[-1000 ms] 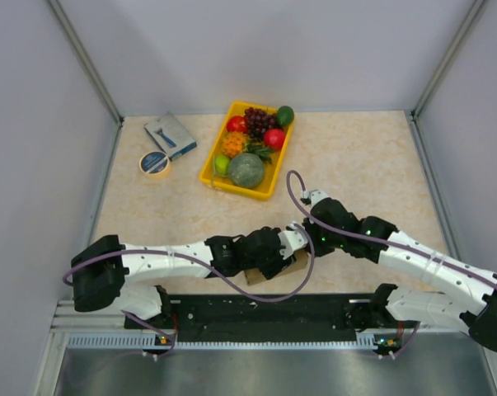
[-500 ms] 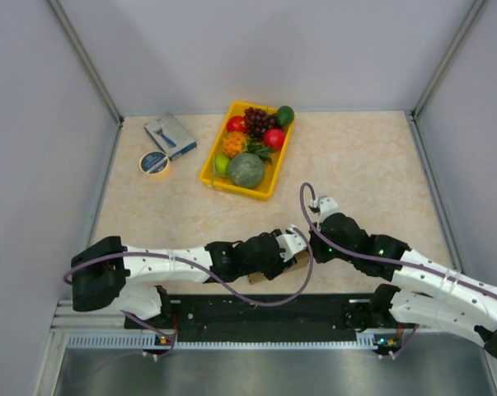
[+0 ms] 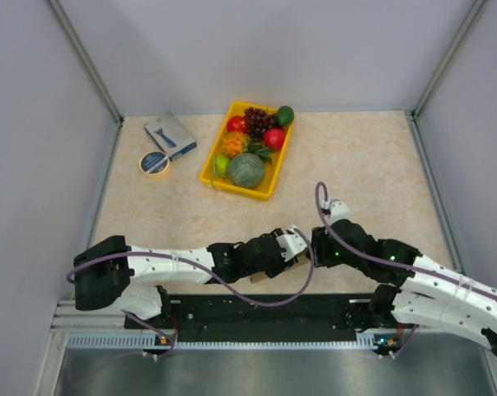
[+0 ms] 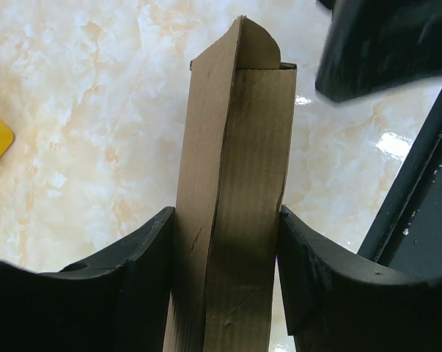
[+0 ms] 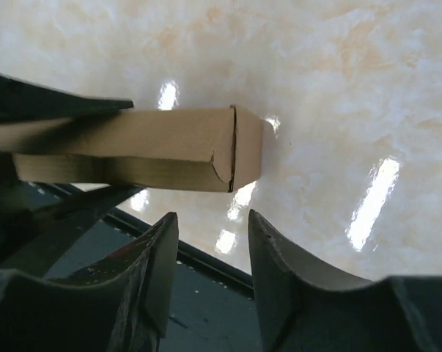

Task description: Fold the paper box

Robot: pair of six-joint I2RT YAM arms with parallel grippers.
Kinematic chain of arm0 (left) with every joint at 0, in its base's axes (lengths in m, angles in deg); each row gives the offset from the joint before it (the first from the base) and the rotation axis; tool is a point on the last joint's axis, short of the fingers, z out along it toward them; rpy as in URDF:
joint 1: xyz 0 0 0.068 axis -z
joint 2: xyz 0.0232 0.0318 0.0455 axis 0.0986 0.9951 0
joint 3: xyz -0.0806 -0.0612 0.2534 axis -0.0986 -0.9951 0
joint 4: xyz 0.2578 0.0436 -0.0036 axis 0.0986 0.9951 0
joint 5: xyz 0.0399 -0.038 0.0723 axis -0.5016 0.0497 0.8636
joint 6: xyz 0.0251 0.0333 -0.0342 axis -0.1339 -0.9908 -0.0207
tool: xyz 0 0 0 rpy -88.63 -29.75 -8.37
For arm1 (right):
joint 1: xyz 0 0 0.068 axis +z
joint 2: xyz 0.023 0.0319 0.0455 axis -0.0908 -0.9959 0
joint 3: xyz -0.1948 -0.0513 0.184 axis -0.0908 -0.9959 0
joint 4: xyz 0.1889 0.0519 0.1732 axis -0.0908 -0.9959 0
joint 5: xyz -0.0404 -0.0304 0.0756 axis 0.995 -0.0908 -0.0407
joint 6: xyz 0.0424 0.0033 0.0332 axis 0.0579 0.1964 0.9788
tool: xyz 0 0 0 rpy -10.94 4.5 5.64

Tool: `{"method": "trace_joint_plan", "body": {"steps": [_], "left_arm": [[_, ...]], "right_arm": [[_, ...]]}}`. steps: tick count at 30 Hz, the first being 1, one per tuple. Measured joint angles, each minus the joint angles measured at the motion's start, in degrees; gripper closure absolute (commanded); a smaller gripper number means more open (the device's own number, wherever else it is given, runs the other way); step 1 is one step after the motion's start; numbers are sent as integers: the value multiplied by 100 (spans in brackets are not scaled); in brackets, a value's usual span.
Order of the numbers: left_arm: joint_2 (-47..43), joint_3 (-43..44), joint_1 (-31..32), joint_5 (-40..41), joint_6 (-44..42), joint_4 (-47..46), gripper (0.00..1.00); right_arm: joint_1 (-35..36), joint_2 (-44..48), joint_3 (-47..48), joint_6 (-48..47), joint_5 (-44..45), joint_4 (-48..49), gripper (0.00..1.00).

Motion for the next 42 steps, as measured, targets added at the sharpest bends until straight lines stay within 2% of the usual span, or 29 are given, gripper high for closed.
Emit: {"method": "trace_joint_plan", "body": {"steps": [2,5,8,9,11,12,15,19,27,28,31,33,35,36,39,42], "left_arm": [[31,7,22,46,-26,-42,59],[61,15,35,85,-55,-74,59],[63,15,55,127,-61,-81,58],[63,15,61,138,-61,-79,58],[63,15,68,151,-59,-81,58],[63,15,72,157,-59,-81,58],[63,15,96,188,-50,-81,57],[76,15,103,199,-46,-90,58],[151,15,129,295,-63,-214,56],[151,15,136,310,-63,-216,53],[151,15,136,306,-61,-225,28],[146,-2,133,282,-9,-236,15],[125,-72,118,184,116,-107,8],[76,-103,116,138,195,37,2],[-363,-105,98,-74,511,614,2],[-1174,-24,52,-245,984,1132,2]], "right_arm": [[-284,348,177,234,-295,-293,54],[-1102,470,605,560,-896,-555,55],[-1965,356,984,892,-1495,-682,63],[-2168,273,1054,992,-1687,-658,71],[-2470,11,1119,1174,-2079,-540,79],[-2559,-129,1123,1259,-2269,-433,89],[-2686,-855,1108,1587,-2983,149,98],[-2627,-1202,713,1864,-3536,981,100],[-2457,-1259,-699,2470,-4135,2640,100],[-2457,-1204,-787,2507,-4133,2802,100],[-2455,-984,-1029,2522,-4083,3091,100],[-2455,-935,-1141,2518,-4050,3189,100],[-2455,-944,-1180,2518,-4046,3200,100],[-2455,-949,-1180,2511,-4044,3213,100],[-2455,-955,-1176,2509,-4039,3220,100],[-2455,-964,-1172,2505,-4035,3222,100]]}}
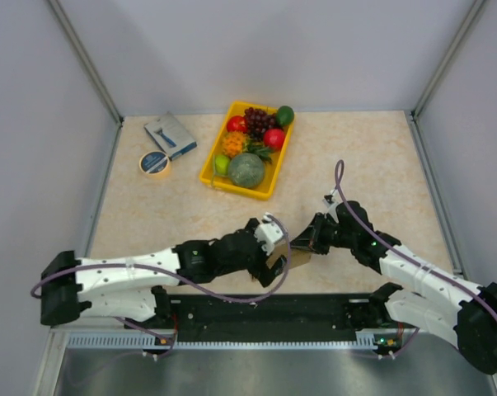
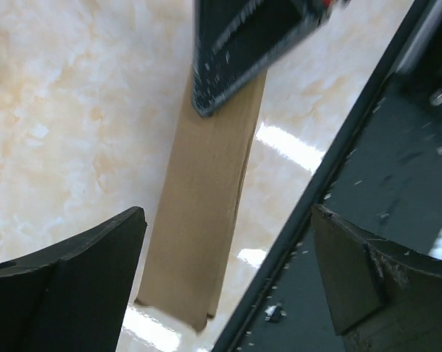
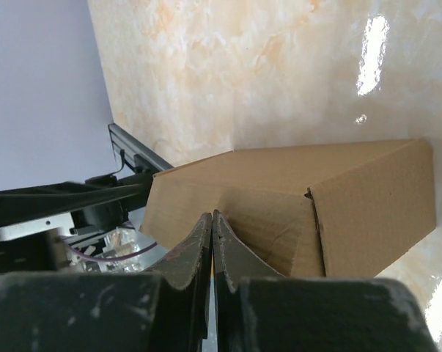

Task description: Fold the paper box

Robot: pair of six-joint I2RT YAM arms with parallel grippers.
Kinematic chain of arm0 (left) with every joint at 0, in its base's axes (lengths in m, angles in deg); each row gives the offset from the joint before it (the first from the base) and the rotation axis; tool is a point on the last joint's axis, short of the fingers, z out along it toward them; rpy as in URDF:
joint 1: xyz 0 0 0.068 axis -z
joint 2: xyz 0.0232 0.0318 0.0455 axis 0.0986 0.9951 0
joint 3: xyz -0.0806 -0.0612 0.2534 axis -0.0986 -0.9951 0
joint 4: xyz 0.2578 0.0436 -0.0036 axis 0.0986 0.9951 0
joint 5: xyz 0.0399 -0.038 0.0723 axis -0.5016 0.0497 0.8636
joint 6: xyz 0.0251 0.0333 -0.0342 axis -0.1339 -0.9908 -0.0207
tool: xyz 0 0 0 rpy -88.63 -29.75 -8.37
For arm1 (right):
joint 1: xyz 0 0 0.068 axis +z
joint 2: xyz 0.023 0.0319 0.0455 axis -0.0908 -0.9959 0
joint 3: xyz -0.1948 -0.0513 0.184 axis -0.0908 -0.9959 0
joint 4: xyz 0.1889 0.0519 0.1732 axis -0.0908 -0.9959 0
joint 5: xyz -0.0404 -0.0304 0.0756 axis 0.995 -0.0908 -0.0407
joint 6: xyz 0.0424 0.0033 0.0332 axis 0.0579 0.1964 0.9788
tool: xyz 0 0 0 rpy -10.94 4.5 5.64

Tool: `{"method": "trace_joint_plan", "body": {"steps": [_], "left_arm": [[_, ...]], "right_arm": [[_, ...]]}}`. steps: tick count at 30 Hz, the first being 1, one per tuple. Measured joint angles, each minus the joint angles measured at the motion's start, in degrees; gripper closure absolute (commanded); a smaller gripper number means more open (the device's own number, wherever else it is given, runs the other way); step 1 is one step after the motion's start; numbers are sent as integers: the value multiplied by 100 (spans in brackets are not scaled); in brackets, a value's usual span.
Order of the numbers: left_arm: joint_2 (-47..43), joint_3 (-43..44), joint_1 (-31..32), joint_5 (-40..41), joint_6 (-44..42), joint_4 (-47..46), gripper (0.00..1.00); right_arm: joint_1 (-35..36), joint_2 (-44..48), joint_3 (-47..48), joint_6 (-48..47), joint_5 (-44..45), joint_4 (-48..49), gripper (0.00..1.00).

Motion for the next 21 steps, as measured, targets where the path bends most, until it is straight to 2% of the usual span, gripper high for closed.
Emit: {"method": "trace_joint_plan", "body": {"steps": [3,4,6,7,8,9,10,11,12,17,21], "left_arm": [[-898,153,-225,-129,719,337,28],[-1235,168,-393,-203,1045,391,40],[-1856,142,-927,-457,1709,496,51],[-2135,46,-1193,-619,2037,413,56],[-2376,-122,-1471,-820,2343,282,70],[-2601,-334,-1705,-1049,2649,140,75],[-2747,-562,-1880,-1274,2935,-22,81],[-2780,-754,-2037,-1493,3176,-127,95],[-2736,-909,-2142,-1696,3353,-247,100],[-2111,-1823,-2476,-2524,4131,-1097,100],[-2055,-2260,-2529,-2876,4483,-1694,100]], "right_arm": [[0,-4,0,-13,2,4,100],[0,-9,0,-26,0,9,100],[0,-13,0,-48,0,28,100],[0,-11,0,-57,0,37,100],[0,-11,0,-72,0,42,100],[0,-11,0,-94,0,44,100],[0,-7,0,-111,0,42,100],[0,2,0,-142,0,37,100],[0,13,0,-157,2,31,100],[0,70,0,-247,31,-26,100],[0,92,0,-297,42,-44,100]]}}
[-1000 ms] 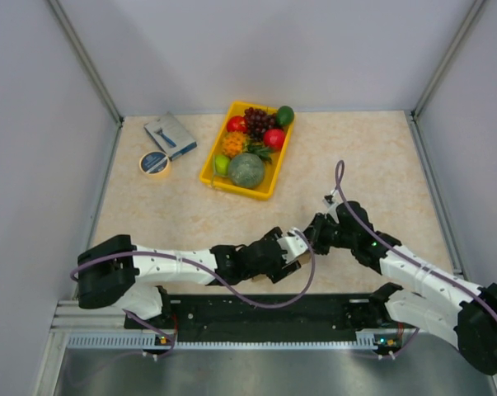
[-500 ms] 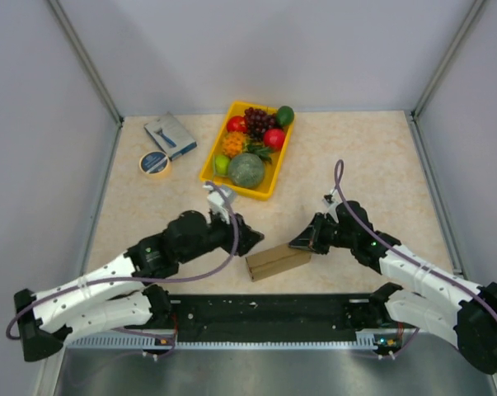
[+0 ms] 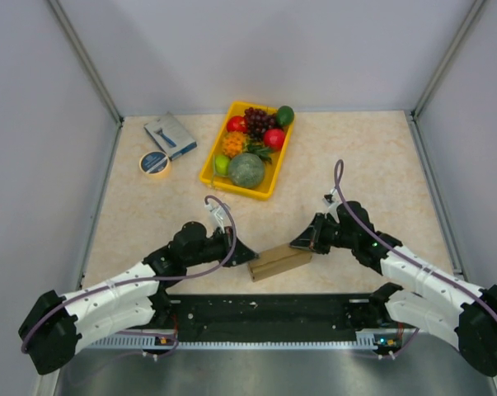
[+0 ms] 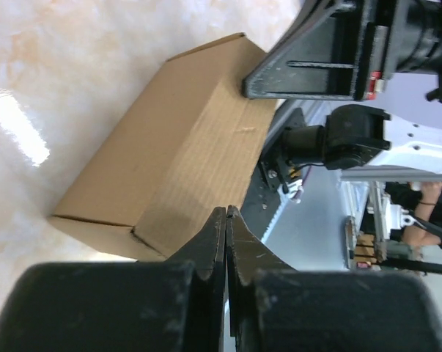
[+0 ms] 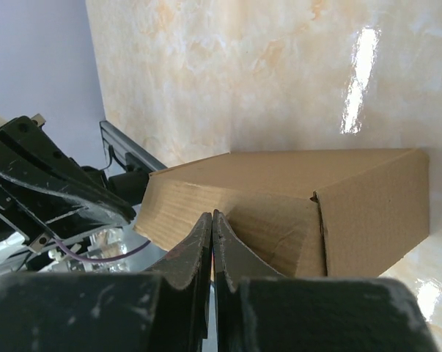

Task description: Fold the paper box

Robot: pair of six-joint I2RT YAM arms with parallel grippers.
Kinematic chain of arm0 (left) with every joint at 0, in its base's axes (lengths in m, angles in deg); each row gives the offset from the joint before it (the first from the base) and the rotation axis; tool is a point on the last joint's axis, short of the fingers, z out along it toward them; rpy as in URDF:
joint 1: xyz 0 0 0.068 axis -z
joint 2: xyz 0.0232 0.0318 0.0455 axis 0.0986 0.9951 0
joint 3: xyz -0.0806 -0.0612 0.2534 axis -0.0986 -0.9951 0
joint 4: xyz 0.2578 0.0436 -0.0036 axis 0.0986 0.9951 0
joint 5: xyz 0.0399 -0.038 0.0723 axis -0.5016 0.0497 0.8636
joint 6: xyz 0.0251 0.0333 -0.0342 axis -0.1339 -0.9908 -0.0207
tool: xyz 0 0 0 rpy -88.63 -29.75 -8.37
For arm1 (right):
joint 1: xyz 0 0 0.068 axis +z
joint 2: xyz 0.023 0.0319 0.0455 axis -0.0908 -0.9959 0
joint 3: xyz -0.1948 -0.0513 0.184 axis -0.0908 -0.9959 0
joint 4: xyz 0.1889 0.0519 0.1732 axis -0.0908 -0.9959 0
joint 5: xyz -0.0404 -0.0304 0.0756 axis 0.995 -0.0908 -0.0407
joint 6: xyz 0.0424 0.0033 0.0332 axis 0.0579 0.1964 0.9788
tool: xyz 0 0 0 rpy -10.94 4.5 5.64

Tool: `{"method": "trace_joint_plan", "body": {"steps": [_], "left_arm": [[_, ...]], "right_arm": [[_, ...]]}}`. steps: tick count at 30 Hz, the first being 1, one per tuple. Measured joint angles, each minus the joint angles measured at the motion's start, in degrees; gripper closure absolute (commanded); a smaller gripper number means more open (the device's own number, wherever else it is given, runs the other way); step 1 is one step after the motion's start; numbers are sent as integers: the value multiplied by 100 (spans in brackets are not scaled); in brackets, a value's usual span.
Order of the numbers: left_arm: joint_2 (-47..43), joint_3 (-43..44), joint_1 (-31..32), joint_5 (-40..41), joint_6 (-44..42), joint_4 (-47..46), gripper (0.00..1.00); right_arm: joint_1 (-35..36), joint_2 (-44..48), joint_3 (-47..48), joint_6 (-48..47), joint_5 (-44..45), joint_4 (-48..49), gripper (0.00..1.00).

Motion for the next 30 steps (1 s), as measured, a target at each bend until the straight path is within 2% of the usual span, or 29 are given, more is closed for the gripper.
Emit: {"method": "trace_joint_plan", "body": {"steps": [6,10,17,23,30], "left_arm": [[26,-299,-7,-391,358,-933,100],[350,-581,-9,-623,505,-1432,100],[479,-1261,-15,-697,809,-2264,100],[-28,-1381,-15,-457,778,-1963,100],[-166,-1364,-17,-332,723,-1709,100]], "right_arm": [[0,0,0,-9,0,0,100],[0,-2,0,-13,2,0,100],[0,-13,48,-179,63,-208,100],[-339,85,588,-651,-105,-802,100],[-861,363,531,-907,-614,-706,100]]}}
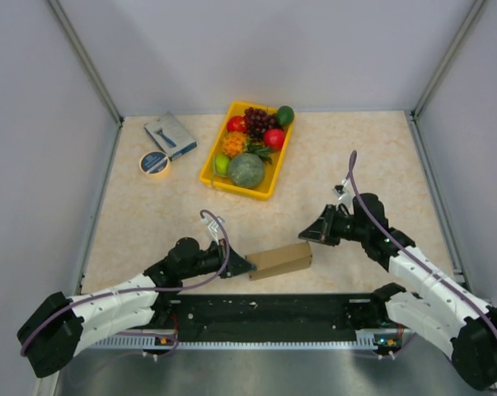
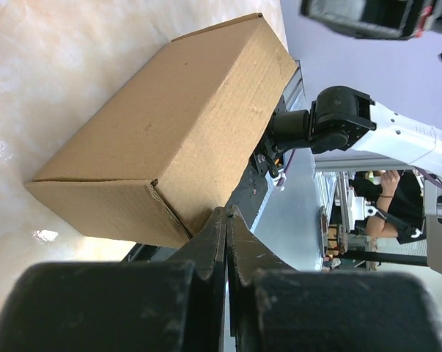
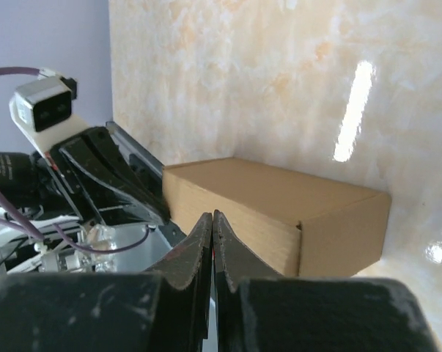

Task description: Fold the paper box

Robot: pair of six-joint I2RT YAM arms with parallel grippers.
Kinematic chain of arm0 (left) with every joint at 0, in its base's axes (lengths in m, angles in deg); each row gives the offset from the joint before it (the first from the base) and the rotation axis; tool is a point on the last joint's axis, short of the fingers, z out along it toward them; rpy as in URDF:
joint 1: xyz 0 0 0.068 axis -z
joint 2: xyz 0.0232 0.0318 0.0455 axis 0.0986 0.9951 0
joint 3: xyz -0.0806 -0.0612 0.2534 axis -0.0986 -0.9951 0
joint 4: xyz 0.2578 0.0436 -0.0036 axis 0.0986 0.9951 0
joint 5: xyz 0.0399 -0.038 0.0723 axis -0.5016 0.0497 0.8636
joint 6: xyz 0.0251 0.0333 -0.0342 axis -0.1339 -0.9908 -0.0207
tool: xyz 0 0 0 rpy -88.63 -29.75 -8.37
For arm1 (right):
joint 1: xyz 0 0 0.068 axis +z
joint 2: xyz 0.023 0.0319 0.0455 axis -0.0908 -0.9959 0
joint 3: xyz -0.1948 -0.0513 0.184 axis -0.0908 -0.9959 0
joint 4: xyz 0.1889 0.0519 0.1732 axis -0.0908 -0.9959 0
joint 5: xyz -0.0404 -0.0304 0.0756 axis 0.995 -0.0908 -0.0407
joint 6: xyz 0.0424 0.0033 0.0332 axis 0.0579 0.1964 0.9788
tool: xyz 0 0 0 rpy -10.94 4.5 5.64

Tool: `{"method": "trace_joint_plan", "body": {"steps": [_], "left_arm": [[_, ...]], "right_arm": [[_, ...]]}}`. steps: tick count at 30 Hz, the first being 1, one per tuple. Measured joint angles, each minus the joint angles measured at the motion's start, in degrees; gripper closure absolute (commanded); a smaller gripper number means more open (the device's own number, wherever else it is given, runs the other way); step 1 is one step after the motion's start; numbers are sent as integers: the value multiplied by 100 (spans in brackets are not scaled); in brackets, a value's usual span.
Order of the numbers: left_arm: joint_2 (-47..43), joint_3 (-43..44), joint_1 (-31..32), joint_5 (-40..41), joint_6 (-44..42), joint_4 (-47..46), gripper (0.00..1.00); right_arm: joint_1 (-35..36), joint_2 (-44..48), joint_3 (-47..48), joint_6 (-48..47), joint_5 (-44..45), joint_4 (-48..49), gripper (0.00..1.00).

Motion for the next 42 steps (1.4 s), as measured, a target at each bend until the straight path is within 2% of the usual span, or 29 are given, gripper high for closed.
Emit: {"method": "trace_joint_plan", "body": {"steps": [7,16,18,23,25,30,33,35,36,38,39,42], "left_arm": [[59,66,0,24,-15,55,100],[70,190,-9,74,-120,286,100],[70,212,-9,74,-125,326,100],[70,260,-9,79,-170,422,100],[70,264,-15,96,-192,426,100],[52,382,-15,122,-291,640,100],[55,476,-17,138,-385,804,100],[59,586,-20,157,-476,988,94],[72,645,-20,175,-544,1078,84],[96,863,-31,192,-721,1467,72],[114,1078,-31,203,-839,1773,60],[96,1746,-48,417,-1263,2743,43]], "right_arm": [[-195,487,-1453,323,-531,1097,100],[-197,951,-1126,131,-601,632,100],[-197,1119,-1294,219,-726,905,100],[-306,1405,-2391,667,-1008,1871,100],[-369,1416,-2448,680,-1113,2074,100],[-424,1812,-2162,498,-1156,1447,100],[-433,1952,-2103,424,-1174,1510,100],[-435,1773,-2166,452,-1198,1672,100],[-435,1628,-2234,459,-1204,1746,100],[-452,1427,-2306,503,-1244,1731,100],[-452,1414,-2256,448,-1239,1694,100],[-455,1506,-1941,179,-1150,1078,100]]}}
